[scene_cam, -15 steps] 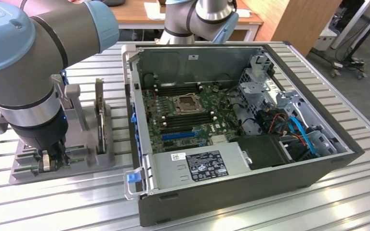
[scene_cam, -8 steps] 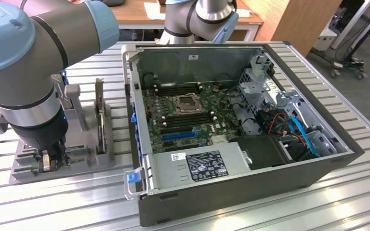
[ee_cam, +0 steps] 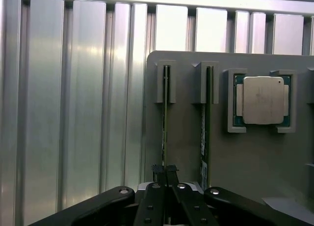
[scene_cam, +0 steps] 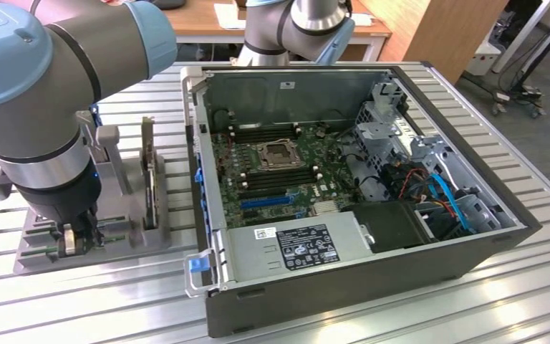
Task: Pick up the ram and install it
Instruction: 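Pick up the ram and move it above insertion slot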
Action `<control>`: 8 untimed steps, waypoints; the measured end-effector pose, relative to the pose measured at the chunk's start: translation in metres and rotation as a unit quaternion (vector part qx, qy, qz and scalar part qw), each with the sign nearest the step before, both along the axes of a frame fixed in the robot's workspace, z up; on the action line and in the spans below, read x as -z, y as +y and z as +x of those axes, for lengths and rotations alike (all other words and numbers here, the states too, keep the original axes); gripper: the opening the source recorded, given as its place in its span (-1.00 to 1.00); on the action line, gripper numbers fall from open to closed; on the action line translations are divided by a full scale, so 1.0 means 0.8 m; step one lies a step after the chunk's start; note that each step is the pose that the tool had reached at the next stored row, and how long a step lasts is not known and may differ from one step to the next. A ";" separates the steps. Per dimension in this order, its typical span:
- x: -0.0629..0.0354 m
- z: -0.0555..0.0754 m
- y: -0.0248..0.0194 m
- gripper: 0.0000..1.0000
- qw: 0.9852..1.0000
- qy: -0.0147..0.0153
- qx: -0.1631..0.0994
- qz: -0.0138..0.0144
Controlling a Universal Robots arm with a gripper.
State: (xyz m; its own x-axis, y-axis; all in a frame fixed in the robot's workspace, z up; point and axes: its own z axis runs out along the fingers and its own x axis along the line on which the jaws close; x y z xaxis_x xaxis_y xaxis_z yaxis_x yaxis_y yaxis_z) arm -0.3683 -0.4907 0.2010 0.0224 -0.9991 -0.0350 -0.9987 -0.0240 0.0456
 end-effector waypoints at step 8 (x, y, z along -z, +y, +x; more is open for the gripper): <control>0.000 0.000 0.0001 -0.77 1.000 0.000 -0.004 0.000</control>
State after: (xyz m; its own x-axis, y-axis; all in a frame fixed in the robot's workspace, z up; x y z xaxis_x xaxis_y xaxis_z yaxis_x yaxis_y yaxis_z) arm -0.3683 -0.4906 0.2011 0.0304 -0.9989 -0.0350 -0.9984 -0.0320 0.0456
